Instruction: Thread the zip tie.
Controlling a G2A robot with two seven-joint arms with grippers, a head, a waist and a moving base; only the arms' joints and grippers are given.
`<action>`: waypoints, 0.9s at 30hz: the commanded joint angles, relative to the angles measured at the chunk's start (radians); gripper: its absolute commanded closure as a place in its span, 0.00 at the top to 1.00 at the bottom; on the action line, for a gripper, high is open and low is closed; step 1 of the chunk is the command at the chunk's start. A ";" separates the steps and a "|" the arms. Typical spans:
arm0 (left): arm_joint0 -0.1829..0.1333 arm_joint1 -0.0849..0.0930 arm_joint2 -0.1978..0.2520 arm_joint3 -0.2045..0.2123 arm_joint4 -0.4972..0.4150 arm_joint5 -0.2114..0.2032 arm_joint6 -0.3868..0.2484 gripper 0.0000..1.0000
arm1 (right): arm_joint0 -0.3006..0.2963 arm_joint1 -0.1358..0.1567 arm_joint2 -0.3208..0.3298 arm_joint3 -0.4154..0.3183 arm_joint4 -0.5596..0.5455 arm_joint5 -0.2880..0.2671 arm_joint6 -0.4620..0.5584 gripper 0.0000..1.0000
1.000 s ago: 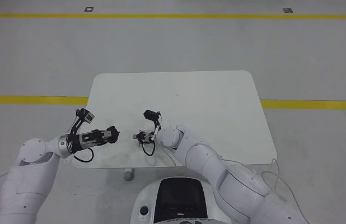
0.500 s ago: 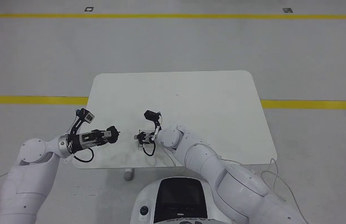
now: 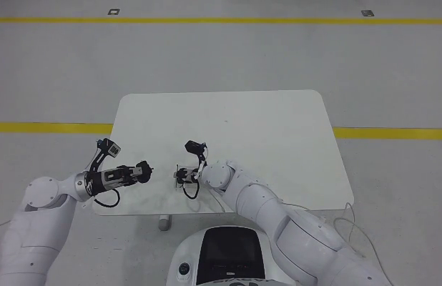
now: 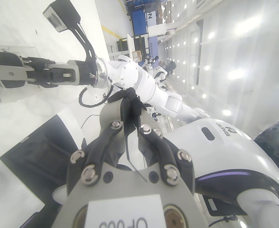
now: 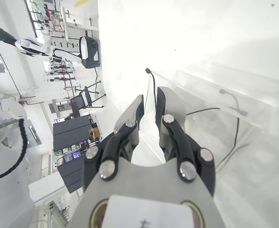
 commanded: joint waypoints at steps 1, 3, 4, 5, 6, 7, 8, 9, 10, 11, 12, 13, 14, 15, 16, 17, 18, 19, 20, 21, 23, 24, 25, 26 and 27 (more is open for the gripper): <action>0.000 0.000 0.000 0.000 0.000 0.000 0.000 0.00 | -0.001 0.000 0.003 0.000 -0.003 -0.002 -0.002 0.13; 0.000 0.000 0.000 0.000 0.000 0.000 0.000 0.00 | -0.002 0.000 0.006 -0.001 -0.007 -0.004 -0.002 0.13; 0.000 0.000 0.000 0.000 0.000 0.000 0.000 0.00 | -0.002 0.000 0.007 -0.001 -0.008 -0.005 -0.003 0.12; 0.000 0.000 0.000 0.000 0.000 0.000 0.000 0.00 | -0.002 0.000 0.009 -0.001 -0.011 -0.006 -0.003 0.12; 0.000 0.000 0.000 0.000 0.000 0.000 0.000 0.00 | -0.003 0.000 0.011 -0.001 -0.012 -0.007 -0.004 0.11; 0.000 0.000 0.000 0.000 0.000 0.000 0.000 0.00 | -0.003 0.000 0.012 -0.001 -0.013 -0.008 -0.005 0.11; 0.000 0.000 0.000 0.000 0.000 0.000 0.000 0.00 | -0.003 0.000 0.014 0.000 -0.016 -0.009 -0.005 0.11; 0.000 0.000 0.000 0.000 0.000 0.000 0.000 0.00 | -0.004 0.000 0.016 -0.001 -0.018 -0.009 -0.006 0.10; 0.000 0.000 0.000 0.000 0.000 0.000 0.000 0.00 | -0.004 0.000 0.017 -0.001 -0.019 -0.010 -0.007 0.10; 0.000 0.000 0.000 0.000 0.000 0.000 0.000 0.00 | -0.004 0.000 0.019 -0.001 -0.022 -0.010 -0.008 0.10; 0.000 0.000 0.000 0.000 0.000 0.000 0.000 0.00 | -0.005 0.000 0.020 -0.002 -0.023 -0.011 -0.008 0.09; 0.000 0.000 0.000 0.000 0.000 0.000 0.000 0.00 | -0.005 0.000 0.021 -0.002 -0.024 -0.011 -0.009 0.08; 0.000 0.000 0.000 0.000 0.000 0.000 0.000 0.00 | -0.006 0.001 0.023 -0.002 -0.026 -0.011 -0.009 0.07; 0.000 0.000 0.000 0.000 0.000 0.000 0.000 0.00 | -0.006 0.001 0.025 -0.002 -0.028 -0.011 -0.009 0.05; 0.000 0.000 0.000 0.000 0.000 0.000 0.000 0.00 | -0.006 0.001 0.026 -0.002 -0.029 -0.012 -0.009 0.03; 0.000 0.000 0.000 0.000 0.000 0.000 0.000 0.00 | -0.007 0.001 0.028 -0.003 -0.030 -0.012 -0.009 0.03; 0.000 0.000 0.000 0.000 0.000 0.000 0.000 0.00 | -0.007 0.001 0.030 -0.003 -0.032 -0.013 -0.009 0.02; 0.000 0.000 0.000 0.000 0.000 0.000 0.000 0.00 | -0.008 0.001 0.031 -0.003 -0.033 -0.014 -0.010 0.01; 0.000 0.000 0.000 0.000 0.000 0.000 0.000 0.00 | -0.008 0.001 0.032 -0.003 -0.035 -0.014 -0.009 0.00; 0.000 0.000 0.000 0.000 0.000 0.000 0.000 0.00 | -0.008 0.001 0.034 -0.004 -0.037 -0.014 -0.009 0.00; 0.000 0.000 0.000 0.000 0.000 0.000 0.000 0.00 | -0.009 0.001 0.037 -0.004 -0.039 -0.014 -0.009 0.00; 0.000 0.000 0.000 0.000 0.000 0.000 0.000 0.00 | -0.010 0.001 0.038 -0.004 -0.041 -0.014 -0.009 0.00; 0.000 0.000 0.000 0.000 0.000 0.000 0.000 0.00 | -0.010 0.001 0.040 -0.005 -0.042 -0.013 -0.009 0.00; 0.000 0.000 0.000 0.000 0.000 0.000 0.000 0.00 | -0.011 0.001 0.041 -0.005 -0.044 -0.014 -0.009 0.00; 0.000 0.000 0.000 0.000 0.000 0.000 0.000 0.00 | -0.011 0.001 0.043 -0.006 -0.045 -0.014 -0.009 0.01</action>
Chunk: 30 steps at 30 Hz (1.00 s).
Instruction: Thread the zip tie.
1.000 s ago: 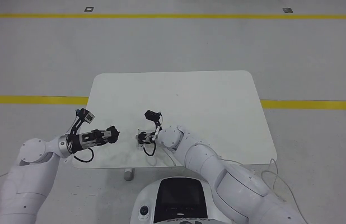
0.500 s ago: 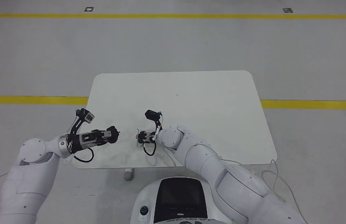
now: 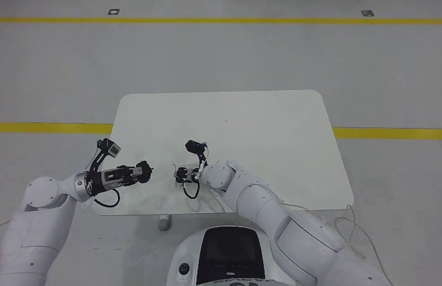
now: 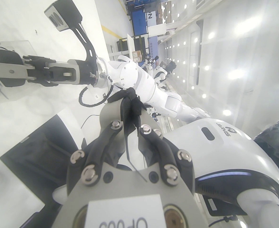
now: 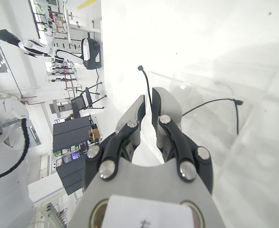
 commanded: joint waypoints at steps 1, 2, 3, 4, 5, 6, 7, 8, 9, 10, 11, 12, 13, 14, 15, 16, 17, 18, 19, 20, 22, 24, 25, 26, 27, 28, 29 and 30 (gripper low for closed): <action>0.000 0.000 0.000 0.000 0.000 0.000 0.000 0.00 | -0.001 0.000 0.003 -0.001 -0.002 -0.001 0.000 0.02; 0.000 0.000 0.000 0.000 0.000 0.000 0.000 0.00 | -0.001 0.000 0.005 -0.001 -0.003 -0.002 0.000 0.02; 0.000 0.000 0.000 0.000 0.000 0.000 0.000 0.00 | -0.001 0.001 0.007 -0.001 -0.003 -0.004 0.000 0.03; 0.000 0.000 0.000 0.000 0.000 0.000 0.000 0.00 | -0.002 0.001 0.009 -0.001 -0.002 -0.006 0.001 0.04; 0.000 0.000 0.000 0.000 0.000 0.000 0.000 0.00 | -0.003 0.001 0.012 -0.001 0.000 -0.010 0.004 0.07; 0.000 0.000 0.000 0.000 0.000 0.000 0.000 0.00 | -0.004 0.002 0.016 -0.001 0.003 -0.014 0.008 0.07; 0.000 0.000 0.000 0.000 0.000 0.000 0.000 0.00 | -0.004 0.002 0.019 0.000 0.006 -0.018 0.011 0.07; 0.000 0.000 0.000 0.000 0.000 0.000 0.000 0.00 | -0.005 0.003 0.024 0.001 0.014 -0.026 0.017 0.06; 0.000 0.000 0.000 0.000 0.000 0.000 0.000 0.00 | -0.005 0.004 0.027 0.003 0.016 -0.031 0.021 0.06; 0.000 0.000 0.000 0.000 0.000 0.000 0.000 0.00 | -0.004 0.004 0.029 0.004 0.015 -0.033 0.023 0.05; 0.000 0.000 0.000 0.000 0.000 0.000 0.000 0.00 | -0.004 0.005 0.031 0.004 0.014 -0.034 0.023 0.05; 0.000 0.000 0.000 0.000 0.000 0.000 0.000 0.00 | -0.005 0.005 0.034 0.004 0.016 -0.037 0.025 0.05; 0.000 0.000 0.000 0.000 0.000 0.000 0.000 0.00 | -0.005 0.005 0.036 0.004 0.016 -0.039 0.027 0.04; 0.000 0.000 0.000 0.000 0.000 0.000 0.000 0.00 | -0.005 0.006 0.037 0.005 0.015 -0.040 0.028 0.04; 0.000 0.000 0.000 0.000 0.000 0.000 0.000 0.00 | -0.006 0.006 0.040 0.004 0.017 -0.043 0.031 0.04; 0.000 0.000 0.000 0.000 0.000 0.000 0.000 0.00 | -0.006 0.006 0.042 0.004 0.018 -0.045 0.032 0.02; 0.000 0.000 0.000 0.000 0.000 0.000 0.000 0.00 | -0.006 0.006 0.043 0.004 0.017 -0.045 0.033 0.02; 0.000 0.000 0.000 0.000 0.000 0.000 0.000 0.00 | -0.006 0.007 0.045 0.004 0.016 -0.046 0.033 0.01; 0.000 0.000 0.000 0.000 0.000 0.000 0.000 0.00 | -0.006 0.007 0.047 0.004 0.016 -0.047 0.033 0.00; 0.000 0.000 0.000 0.000 0.000 0.000 0.000 0.00 | -0.006 0.007 0.048 0.004 0.015 -0.048 0.032 0.00; 0.000 0.000 0.000 0.000 0.000 0.000 0.000 0.00 | -0.006 0.008 0.052 0.003 0.013 -0.051 0.030 0.00; 0.000 0.000 0.000 0.000 0.000 0.000 0.000 0.00 | -0.007 0.009 0.055 0.002 0.011 -0.053 0.029 0.00; 0.000 0.000 0.000 0.000 0.000 0.000 0.000 0.00 | -0.007 0.009 0.057 0.002 0.010 -0.055 0.028 0.00; 0.000 0.000 0.000 0.000 0.000 0.000 0.000 0.00 | -0.007 0.010 0.058 0.002 0.009 -0.056 0.027 0.00; 0.000 0.000 0.000 0.000 0.000 0.000 0.000 0.00 | -0.007 0.011 0.060 0.002 0.009 -0.058 0.027 0.00; 0.000 0.000 0.000 0.000 0.000 0.000 0.000 0.00 | -0.007 0.011 0.062 0.001 0.009 -0.060 0.025 0.00; 0.000 0.000 0.000 0.000 0.000 0.000 0.000 0.00 | -0.007 0.013 0.066 -0.001 0.009 -0.066 0.022 0.00; 0.000 0.000 0.000 0.000 0.000 0.000 0.000 0.00 | -0.007 0.014 0.069 -0.002 0.010 -0.071 0.021 0.00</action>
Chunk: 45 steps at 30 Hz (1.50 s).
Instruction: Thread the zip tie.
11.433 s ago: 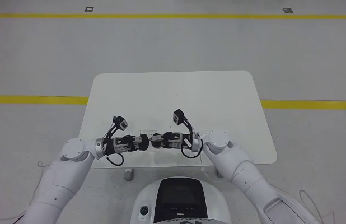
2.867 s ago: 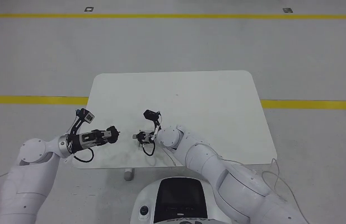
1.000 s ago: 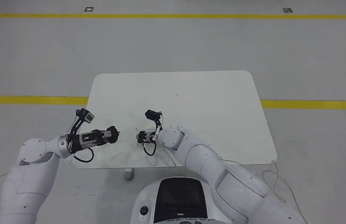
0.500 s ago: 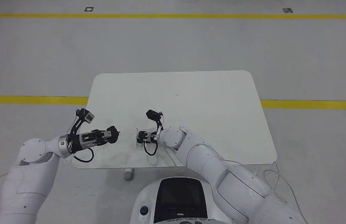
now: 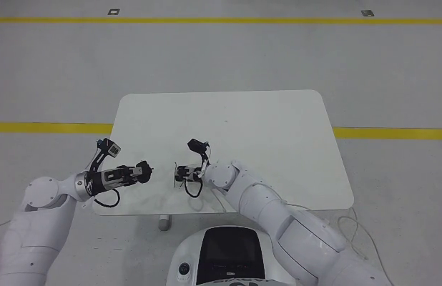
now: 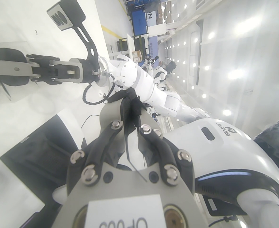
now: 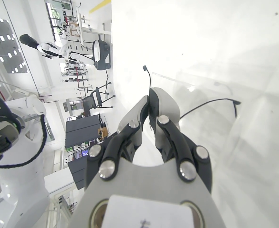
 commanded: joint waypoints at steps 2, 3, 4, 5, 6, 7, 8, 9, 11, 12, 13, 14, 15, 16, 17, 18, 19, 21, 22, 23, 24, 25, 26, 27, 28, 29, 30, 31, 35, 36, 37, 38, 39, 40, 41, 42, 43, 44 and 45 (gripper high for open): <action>0.000 0.000 0.000 0.000 0.000 0.000 0.000 0.00 | -0.001 0.006 0.010 -0.004 0.002 -0.018 -0.002 0.00; 0.000 0.000 0.000 0.000 0.000 0.000 0.000 0.00 | -0.002 0.009 0.015 -0.006 0.005 -0.028 0.001 0.00; 0.000 0.000 0.000 0.000 0.000 0.000 0.000 0.00 | -0.003 0.012 0.019 -0.007 0.008 -0.036 0.005 0.00; 0.000 0.000 0.000 0.000 0.000 0.000 0.000 0.00 | -0.004 0.015 0.023 -0.009 0.010 -0.045 0.007 0.00; 0.000 0.000 0.000 0.000 0.000 0.000 0.000 0.00 | -0.006 0.019 0.030 -0.013 0.016 -0.062 0.011 0.00; 0.000 0.000 0.000 0.000 0.000 0.000 0.000 0.00 | -0.007 0.023 0.036 -0.017 0.019 -0.080 0.015 0.00; 0.000 0.000 0.000 0.000 0.000 0.000 0.000 0.00 | -0.009 0.028 0.040 -0.019 0.020 -0.093 0.018 0.00; 0.000 0.000 0.000 0.000 0.000 0.000 0.000 0.00 | -0.010 0.033 0.045 -0.033 0.019 -0.095 0.023 0.00; 0.000 0.000 0.000 0.000 0.000 0.000 0.000 0.00 | -0.018 0.043 0.054 -0.065 0.019 -0.095 0.033 0.00; 0.000 0.000 0.000 0.000 0.000 0.000 0.000 0.00 | -0.022 0.049 0.058 -0.081 0.014 -0.095 0.036 0.00; 0.000 0.000 0.000 0.000 0.000 0.000 0.000 0.00 | -0.029 0.058 0.061 -0.102 0.006 -0.095 0.046 0.00; 0.000 0.000 0.000 0.000 0.000 0.000 0.000 0.00 | -0.033 0.064 0.065 -0.117 0.002 -0.095 0.058 0.00; 0.000 0.000 0.000 0.000 0.000 0.000 0.000 0.00 | -0.037 0.070 0.068 -0.133 -0.003 -0.095 0.068 0.00; 0.000 0.000 0.000 0.000 0.000 0.000 0.000 0.00 | -0.039 0.076 0.070 -0.148 -0.013 -0.095 0.078 0.00; 0.000 0.000 0.000 0.000 0.000 0.000 0.000 0.00 | -0.039 0.076 0.070 -0.148 -0.013 -0.095 0.078 0.00; 0.000 0.000 0.000 0.000 0.000 0.000 0.000 0.00 | -0.039 0.076 0.070 -0.148 -0.013 -0.095 0.078 0.00; 0.000 0.000 0.000 0.000 0.000 0.000 0.000 0.00 | -0.039 0.076 0.070 -0.148 -0.013 -0.095 0.078 0.00; 0.000 0.000 0.000 0.000 0.000 0.000 0.000 0.00 | -0.039 0.076 0.070 -0.148 -0.013 -0.095 0.078 0.00; 0.000 0.000 0.000 0.000 0.000 0.000 0.000 0.00 | -0.039 0.076 0.070 -0.148 -0.013 -0.095 0.078 0.00; 0.000 0.000 0.000 0.000 0.000 0.000 0.000 0.00 | -0.039 0.076 0.070 -0.148 -0.013 -0.095 0.078 0.00; 0.000 0.000 0.000 0.000 0.000 0.000 0.000 0.00 | -0.039 0.076 0.070 -0.148 -0.013 -0.095 0.078 0.00; 0.000 0.000 0.000 0.000 0.000 0.000 0.000 0.00 | -0.039 0.076 0.070 -0.148 -0.013 -0.095 0.078 0.00; 0.000 0.000 0.000 0.000 0.000 0.000 0.000 0.00 | -0.039 0.076 0.070 -0.148 -0.013 -0.095 0.078 0.00; 0.000 0.000 0.000 0.000 0.000 0.000 0.000 0.00 | -0.041 0.077 0.071 -0.150 -0.015 -0.093 0.070 0.00; 0.000 0.000 0.000 0.000 0.000 0.000 0.000 0.00 | -0.046 0.079 0.072 -0.160 -0.027 -0.086 0.037 0.00; 0.000 0.000 0.000 0.000 0.000 0.000 0.000 0.00 | -0.055 0.085 0.075 -0.177 -0.042 -0.085 0.002 0.00; 0.000 0.000 0.000 0.000 0.000 0.000 0.000 0.00 | -0.062 0.091 0.081 -0.190 -0.056 -0.091 -0.034 0.00; 0.000 0.000 0.000 0.000 0.000 0.000 0.000 0.00 | -0.071 0.098 0.085 -0.203 -0.074 -0.094 -0.061 0.00; 0.000 0.000 0.000 0.000 0.000 0.000 0.000 0.00 | -0.135 0.139 0.116 -0.318 -0.136 -0.095 -0.125 0.00; 0.000 0.000 0.000 0.000 0.000 0.000 0.000 0.00 | -0.162 0.155 0.131 -0.372 -0.159 -0.095 -0.139 0.00; 0.000 0.000 0.000 0.000 0.000 0.000 0.000 0.00 | -0.187 0.168 0.142 -0.422 -0.179 -0.095 -0.147 0.00; 0.000 0.000 0.000 0.000 0.000 0.000 0.000 0.00 | -0.215 0.182 0.155 -0.474 -0.200 -0.095 -0.151 0.00; 0.000 0.000 0.000 0.000 0.000 0.000 0.000 0.00 | -0.243 0.196 0.170 -0.528 -0.227 -0.095 -0.161 0.00; 0.000 0.000 0.000 0.000 0.000 0.000 0.000 0.00 | -0.283 0.216 0.192 -0.595 -0.274 -0.093 -0.179 0.00; 0.000 0.000 0.000 0.000 0.000 0.000 0.000 0.00 | -0.313 0.229 0.207 -0.647 -0.310 -0.082 -0.187 0.00; 0.000 0.000 0.000 0.000 0.000 0.000 0.000 0.00 | -0.344 0.240 0.221 -0.700 -0.338 -0.065 -0.185 0.00; 0.000 0.000 0.000 0.000 0.000 0.000 0.000 0.00 | -0.380 0.253 0.238 -0.775 -0.369 -0.044 -0.177 0.00; 0.000 0.000 0.000 0.000 0.000 0.000 0.000 0.00 | -0.407 0.262 0.249 -0.828 -0.386 -0.036 -0.164 0.00; 0.000 0.000 0.000 0.000 0.000 0.000 0.000 0.00 | -0.430 0.270 0.259 -0.871 -0.399 -0.029 -0.145 0.00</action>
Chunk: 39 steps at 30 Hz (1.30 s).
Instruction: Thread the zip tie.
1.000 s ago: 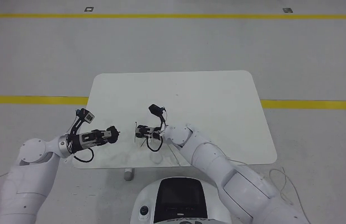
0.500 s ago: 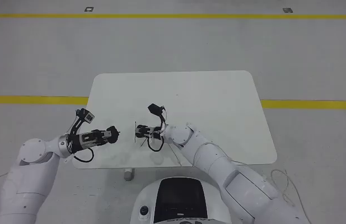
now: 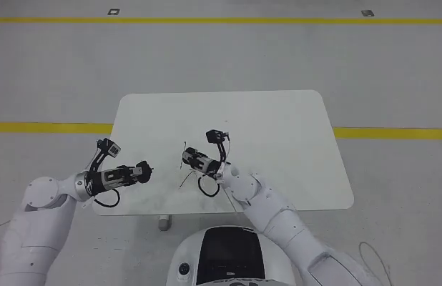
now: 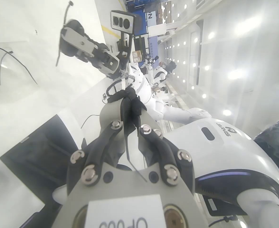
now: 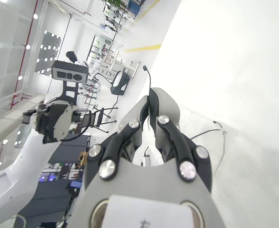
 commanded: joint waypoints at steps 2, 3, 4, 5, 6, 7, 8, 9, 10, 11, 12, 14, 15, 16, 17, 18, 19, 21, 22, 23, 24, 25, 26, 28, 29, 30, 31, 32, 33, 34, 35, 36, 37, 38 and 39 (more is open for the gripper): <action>0.000 0.000 0.000 0.000 0.000 0.000 0.000 0.00 | -0.063 0.023 0.023 -0.152 -0.049 0.016 0.073 0.00; 0.000 0.000 0.000 0.000 0.000 0.000 0.000 0.00 | -0.070 0.027 0.026 -0.174 -0.058 0.021 0.094 0.00; 0.000 0.000 0.000 0.000 0.000 0.000 0.000 0.00 | -0.070 0.027 0.026 -0.174 -0.058 0.021 0.094 0.00; 0.000 0.000 0.000 0.000 0.000 0.000 0.000 0.00 | -0.070 0.027 0.026 -0.174 -0.058 0.021 0.094 0.00; 0.000 0.000 0.000 0.000 0.000 0.000 0.000 0.00 | -0.070 0.027 0.026 -0.174 -0.058 0.021 0.094 0.00; 0.000 0.000 0.000 0.000 0.000 0.000 0.000 0.00 | -0.070 0.027 0.026 -0.174 -0.058 0.021 0.094 0.00; 0.000 0.000 0.000 0.000 0.000 0.000 0.000 0.00 | -0.070 0.027 0.026 -0.174 -0.058 0.021 0.094 0.00; 0.000 0.000 0.000 0.000 0.000 0.000 0.000 0.00 | -0.070 0.027 0.026 -0.174 -0.058 0.021 0.094 0.00; 0.000 0.000 0.000 0.000 0.000 0.000 0.000 0.00 | -0.070 0.027 0.026 -0.174 -0.058 0.021 0.094 0.00; 0.000 0.000 0.000 0.000 0.000 0.000 0.000 0.00 | -0.070 0.027 0.026 -0.174 -0.058 0.021 0.094 0.00; 0.000 0.000 0.000 0.000 0.000 0.000 0.000 0.00 | -0.070 0.027 0.026 -0.174 -0.058 0.021 0.094 0.00; 0.000 0.000 0.000 0.000 0.000 0.000 0.000 0.00 | -0.077 0.028 0.027 -0.192 -0.062 0.014 0.069 0.00; 0.000 0.000 0.000 0.000 0.000 0.000 0.000 0.00 | -0.093 0.031 0.033 -0.223 -0.069 -0.007 0.020 0.00; 0.000 0.000 0.000 0.000 0.000 0.000 0.000 0.00 | -0.107 0.034 0.036 -0.244 -0.095 -0.016 -0.009 0.00; 0.000 0.000 0.000 0.000 0.000 0.000 0.000 0.00 | -0.121 0.038 0.040 -0.265 -0.135 -0.016 -0.037 0.00; 0.000 0.000 0.000 0.000 0.000 0.000 0.000 0.00 | -0.136 0.042 0.043 -0.290 -0.174 -0.014 -0.069 0.00; 0.000 0.000 0.000 0.000 0.000 0.000 0.000 0.00 | -0.163 0.047 0.046 -0.324 -0.218 -0.013 -0.109 0.00; 0.000 0.000 0.000 0.000 0.000 0.000 0.000 0.00 | -0.203 0.054 0.049 -0.367 -0.258 -0.010 -0.160 0.00; 0.000 0.000 0.000 0.000 0.000 0.000 0.000 0.00 | -0.225 0.057 0.051 -0.393 -0.284 -0.011 -0.190 0.00; 0.000 0.000 0.000 0.000 0.000 0.000 0.000 0.00 | -0.241 0.060 0.052 -0.410 -0.305 -0.009 -0.219 0.00; 0.000 0.000 0.000 0.000 0.000 0.000 0.000 0.00 | -0.256 0.061 0.049 -0.421 -0.323 -0.006 -0.242 0.00; 0.000 0.000 0.000 0.000 0.000 0.000 0.000 0.00 | -0.267 0.062 0.047 -0.433 -0.335 -0.002 -0.269 0.00; 0.000 0.000 0.000 0.000 0.000 0.000 0.000 0.00 | -0.280 0.063 0.041 -0.443 -0.360 0.004 -0.307 0.00; 0.000 0.000 0.000 0.000 0.000 0.000 0.000 0.00 | -0.292 0.063 0.025 -0.445 -0.388 0.012 -0.349 0.00; 0.000 0.000 0.000 0.000 0.000 0.000 0.000 0.00 | -0.295 0.061 0.013 -0.442 -0.406 0.021 -0.384 0.00; 0.000 0.000 0.000 0.000 0.000 0.000 0.000 0.00 | -0.296 0.059 0.002 -0.435 -0.419 0.029 -0.407 0.00; 0.000 0.000 0.000 0.000 0.000 0.000 0.000 0.00 | -0.293 0.058 -0.007 -0.427 -0.434 0.037 -0.427 0.00; 0.000 0.000 0.000 0.000 0.000 0.000 0.000 0.00 | -0.289 0.055 -0.020 -0.416 -0.451 0.049 -0.457 0.00; 0.000 0.000 0.000 0.000 0.000 0.000 0.000 0.00 | -0.286 0.053 -0.030 -0.407 -0.457 0.058 -0.472 0.00; 0.000 0.000 0.000 0.000 0.000 0.000 0.000 0.00 | -0.279 0.051 -0.039 -0.398 -0.467 0.060 -0.484 0.00; 0.000 0.000 0.000 0.000 0.000 0.000 0.000 0.00 | -0.272 0.051 -0.045 -0.394 -0.481 0.053 -0.494 0.00; 0.000 0.000 0.000 0.000 0.000 0.000 0.000 0.00 | -0.272 0.051 -0.045 -0.394 -0.481 0.053 -0.494 0.00; 0.000 0.000 0.000 0.000 0.000 0.000 0.000 0.00 | -0.272 0.051 -0.045 -0.394 -0.481 0.053 -0.494 0.00; 0.000 0.000 0.000 0.000 0.000 0.000 0.000 0.00 | -0.272 0.051 -0.045 -0.394 -0.481 0.053 -0.494 0.00; 0.000 0.000 0.000 0.000 0.000 0.000 0.000 0.00 | -0.272 0.051 -0.045 -0.394 -0.481 0.053 -0.494 0.00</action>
